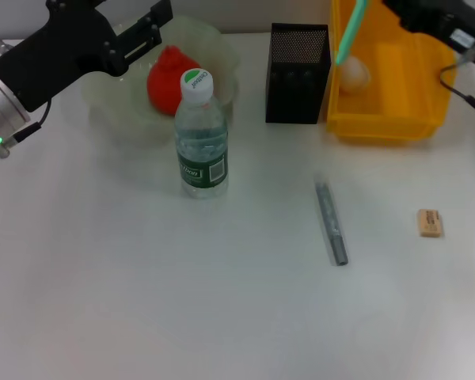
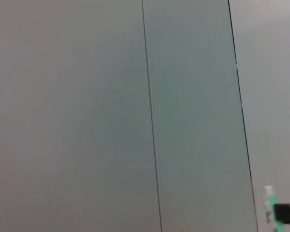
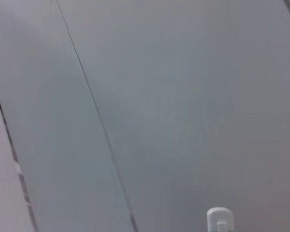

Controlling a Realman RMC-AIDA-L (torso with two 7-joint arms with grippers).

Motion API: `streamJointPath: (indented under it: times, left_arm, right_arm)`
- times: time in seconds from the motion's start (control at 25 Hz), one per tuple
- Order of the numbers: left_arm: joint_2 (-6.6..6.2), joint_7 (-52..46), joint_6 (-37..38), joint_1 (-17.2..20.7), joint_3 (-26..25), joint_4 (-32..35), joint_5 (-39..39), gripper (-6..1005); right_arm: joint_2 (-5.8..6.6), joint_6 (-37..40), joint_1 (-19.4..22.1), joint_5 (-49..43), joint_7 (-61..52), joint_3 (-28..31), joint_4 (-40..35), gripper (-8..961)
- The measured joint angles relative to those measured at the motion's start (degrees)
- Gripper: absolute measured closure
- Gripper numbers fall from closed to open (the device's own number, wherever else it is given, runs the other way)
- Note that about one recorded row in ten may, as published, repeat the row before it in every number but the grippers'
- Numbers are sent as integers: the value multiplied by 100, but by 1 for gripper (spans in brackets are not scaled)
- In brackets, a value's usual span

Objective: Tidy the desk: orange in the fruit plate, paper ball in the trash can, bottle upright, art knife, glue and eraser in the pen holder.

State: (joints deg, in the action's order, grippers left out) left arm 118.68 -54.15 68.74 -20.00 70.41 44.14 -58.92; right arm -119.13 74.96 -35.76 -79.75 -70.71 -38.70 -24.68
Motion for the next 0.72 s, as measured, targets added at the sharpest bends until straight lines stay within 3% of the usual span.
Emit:
streamJointPath:
  times: [0.32, 0.72]
  left_arm:
    - [-3, 279, 113, -55, -4, -260, 143, 330]
    - [-3, 366, 182, -57, -81, -458, 182, 330]
  right_arm:
    - [-29, -988, -839, 96, 1559, 3, 824, 765]
    - [-36, -1666, -1242, 127, 2302, -5, 1015, 758]
